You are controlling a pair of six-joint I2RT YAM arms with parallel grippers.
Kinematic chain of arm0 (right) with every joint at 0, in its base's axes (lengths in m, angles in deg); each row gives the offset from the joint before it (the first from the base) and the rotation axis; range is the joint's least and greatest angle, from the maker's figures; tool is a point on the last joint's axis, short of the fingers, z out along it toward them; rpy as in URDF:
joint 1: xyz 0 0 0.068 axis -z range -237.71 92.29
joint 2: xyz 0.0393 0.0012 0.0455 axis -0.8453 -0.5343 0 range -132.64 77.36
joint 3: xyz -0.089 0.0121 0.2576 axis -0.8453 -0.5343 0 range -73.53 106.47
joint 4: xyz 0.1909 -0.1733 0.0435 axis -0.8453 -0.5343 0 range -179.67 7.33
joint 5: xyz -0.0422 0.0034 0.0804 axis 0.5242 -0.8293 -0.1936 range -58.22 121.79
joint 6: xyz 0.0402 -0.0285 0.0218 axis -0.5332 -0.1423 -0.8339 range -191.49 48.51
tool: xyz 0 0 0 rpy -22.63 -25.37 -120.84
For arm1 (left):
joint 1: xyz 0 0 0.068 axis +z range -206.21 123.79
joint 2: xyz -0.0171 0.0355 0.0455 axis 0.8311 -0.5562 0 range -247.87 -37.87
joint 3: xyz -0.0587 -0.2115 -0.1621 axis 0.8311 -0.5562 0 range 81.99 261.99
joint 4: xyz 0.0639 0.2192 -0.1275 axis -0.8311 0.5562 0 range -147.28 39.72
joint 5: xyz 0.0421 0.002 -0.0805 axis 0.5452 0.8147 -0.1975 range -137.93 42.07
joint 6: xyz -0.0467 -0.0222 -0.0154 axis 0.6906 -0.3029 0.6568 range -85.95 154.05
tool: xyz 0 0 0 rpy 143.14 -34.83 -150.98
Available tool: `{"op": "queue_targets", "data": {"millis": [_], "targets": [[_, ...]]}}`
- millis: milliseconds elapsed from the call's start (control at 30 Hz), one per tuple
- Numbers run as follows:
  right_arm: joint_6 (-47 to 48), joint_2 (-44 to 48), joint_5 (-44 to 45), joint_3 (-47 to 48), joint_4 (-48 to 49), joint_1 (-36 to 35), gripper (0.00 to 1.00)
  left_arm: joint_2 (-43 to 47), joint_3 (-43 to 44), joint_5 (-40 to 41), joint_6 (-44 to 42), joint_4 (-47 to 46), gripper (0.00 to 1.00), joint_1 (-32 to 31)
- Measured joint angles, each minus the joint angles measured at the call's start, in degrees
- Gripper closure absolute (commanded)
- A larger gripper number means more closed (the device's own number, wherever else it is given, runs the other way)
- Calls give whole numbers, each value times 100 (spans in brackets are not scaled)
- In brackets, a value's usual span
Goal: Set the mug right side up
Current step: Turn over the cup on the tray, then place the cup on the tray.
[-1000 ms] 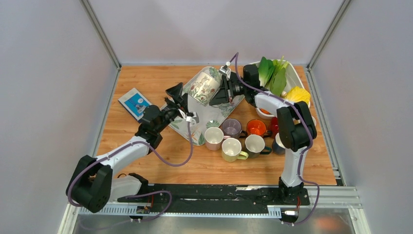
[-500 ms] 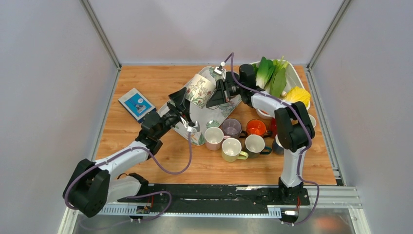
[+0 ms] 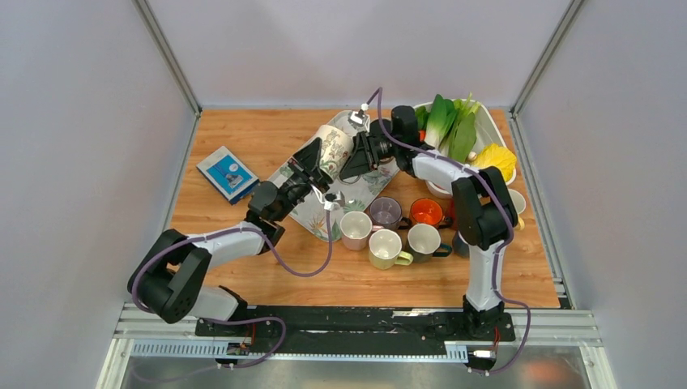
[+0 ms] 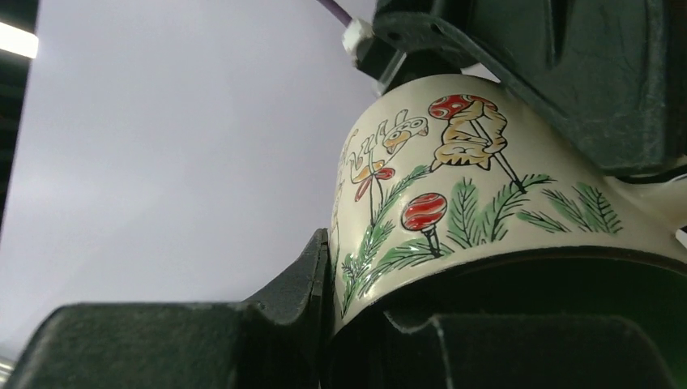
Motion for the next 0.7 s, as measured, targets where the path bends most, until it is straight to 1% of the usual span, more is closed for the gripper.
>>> {"op": "queue_targets", "data": {"millis": [67, 133, 167, 233, 300, 367, 400, 467, 500, 600, 700], "targets": [[323, 81, 221, -44, -17, 44, 35, 129, 42, 155, 72, 356, 100, 0], [658, 168, 492, -48, -168, 85, 30, 356, 109, 363, 221, 890, 100, 0], [852, 229, 649, -48, -234, 140, 29, 516, 179, 487, 369, 1338, 100, 0], [1296, 387, 994, -48, -387, 319, 28, 813, 463, 765, 767, 2437, 100, -2], [1845, 629, 1412, -48, -570, 586, 26, 966, 990, 1056, 1292, 3827, 100, 0], [2428, 894, 1744, -46, -732, 804, 19, 973, 1504, 1268, 1735, 4964, 100, 9], [2863, 1051, 1923, -44, -872, 916, 15, 968, 1692, 1338, 1906, 5366, 100, 17], [3759, 1414, 2271, -133, -1086, 1038, 6, 957, 2164, 1513, 2426, 6507, 100, 44], [4365, 1716, 2426, -299, -1169, 1043, 1, 927, 2332, 1561, 2621, 6909, 100, 57], [5746, 2439, 2601, -686, -1423, 890, 0, 614, 2955, 1646, 3279, 8168, 100, 122], [7147, 2848, 2680, -732, -2085, 597, 0, 94, 3644, 1585, 3871, 9307, 100, 227]]}}
